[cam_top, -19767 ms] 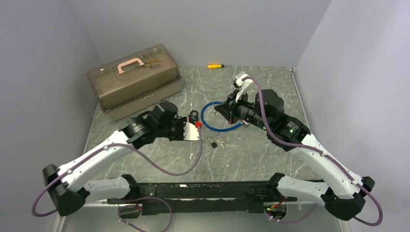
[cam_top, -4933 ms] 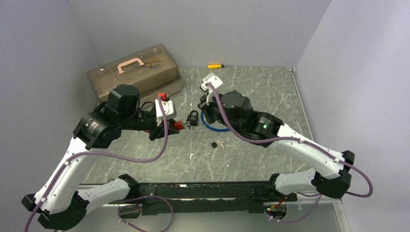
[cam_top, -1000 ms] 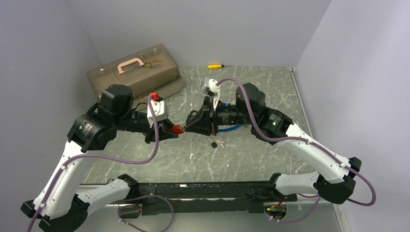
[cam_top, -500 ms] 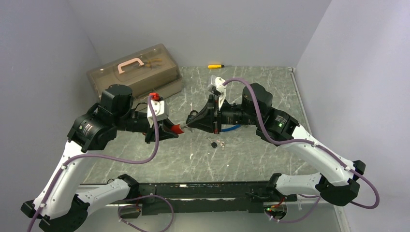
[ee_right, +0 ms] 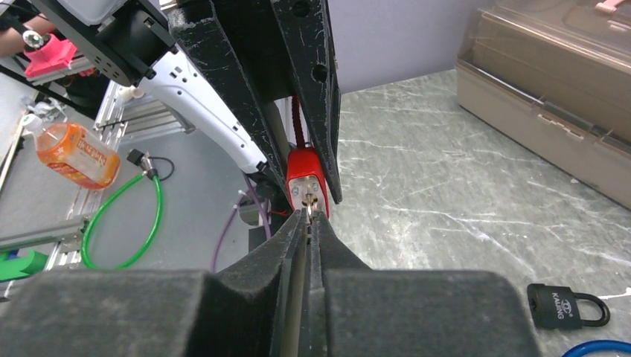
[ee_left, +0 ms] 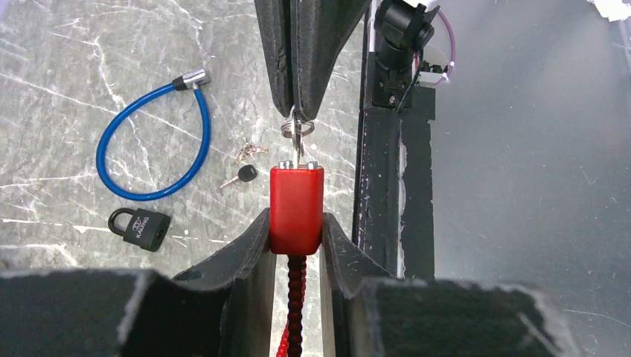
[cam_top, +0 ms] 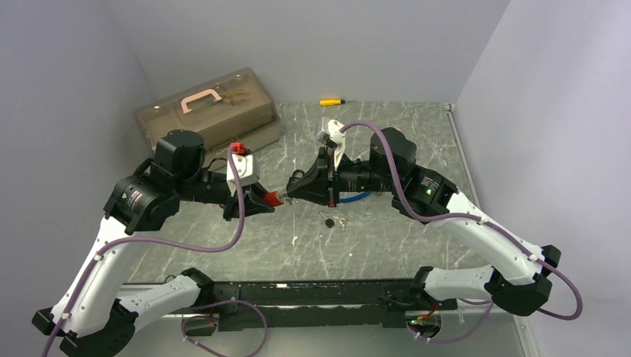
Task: Unlock with the key
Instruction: Unlock the lock.
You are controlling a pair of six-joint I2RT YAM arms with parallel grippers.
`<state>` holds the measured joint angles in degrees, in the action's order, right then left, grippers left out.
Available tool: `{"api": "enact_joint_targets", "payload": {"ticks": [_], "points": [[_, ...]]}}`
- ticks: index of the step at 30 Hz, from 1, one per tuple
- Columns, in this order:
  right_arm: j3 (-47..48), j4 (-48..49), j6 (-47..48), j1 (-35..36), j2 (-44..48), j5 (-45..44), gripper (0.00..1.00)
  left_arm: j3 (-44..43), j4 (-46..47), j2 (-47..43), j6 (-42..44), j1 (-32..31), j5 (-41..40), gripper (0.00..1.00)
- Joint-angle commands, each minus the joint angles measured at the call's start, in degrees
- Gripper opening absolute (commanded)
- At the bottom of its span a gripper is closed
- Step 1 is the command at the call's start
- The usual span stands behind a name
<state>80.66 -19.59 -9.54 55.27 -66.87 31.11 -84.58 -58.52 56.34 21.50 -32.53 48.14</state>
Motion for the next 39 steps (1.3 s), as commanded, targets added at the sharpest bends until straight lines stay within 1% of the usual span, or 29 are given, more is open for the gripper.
{"api": "enact_joint_targets", "payload": {"ticks": [1, 5, 6, 7, 8, 16, 24, 32, 39], "points": [[1.9, 2.5, 0.3, -0.1, -0.1, 1.8, 0.12, -0.7, 1.7, -1.2, -0.5, -0.1, 1.4, 0.0], [2.3, 2.2, 0.1, -0.1, -0.6, 2.6, 0.09, -0.8, 1.7, -1.2, -0.6, 0.0, 1.4, 0.0], [2.3, 2.2, 0.1, -0.1, -0.7, 2.8, 0.07, -0.9, 1.8, -1.2, -0.7, -0.1, 1.5, 0.0], [2.3, 2.2, 0.0, -0.1, -0.8, 2.9, 0.02, -0.9, 1.7, -1.2, -0.6, 0.0, 1.5, 0.0], [2.4, 2.4, 0.0, -0.2, -1.0, 3.0, 0.0, -0.9, 1.7, -1.2, -0.6, 0.0, 1.5, 0.0], [1.9, 4.5, -0.3, -0.2, -1.2, 5.3, 0.0, -1.0, 1.7, -1.2, -0.7, -0.1, 1.7, 0.0], [2.5, 2.5, 0.7, 0.6, -3.1, 5.9, 0.0, -1.6, 1.8, -0.8, -0.9, 0.0, 2.0, 0.0], [1.1, 0.7, 3.2, 4.6, -5.4, 2.3, 0.0, -3.3, 3.0, -0.1, -3.1, 0.2, 2.7, 0.0], [-3.2, 3.9, 1.5, 7.2, -7.5, 1.9, 0.0, -5.6, 4.2, 0.9, -5.1, 0.5, 4.5, 0.0]]}}
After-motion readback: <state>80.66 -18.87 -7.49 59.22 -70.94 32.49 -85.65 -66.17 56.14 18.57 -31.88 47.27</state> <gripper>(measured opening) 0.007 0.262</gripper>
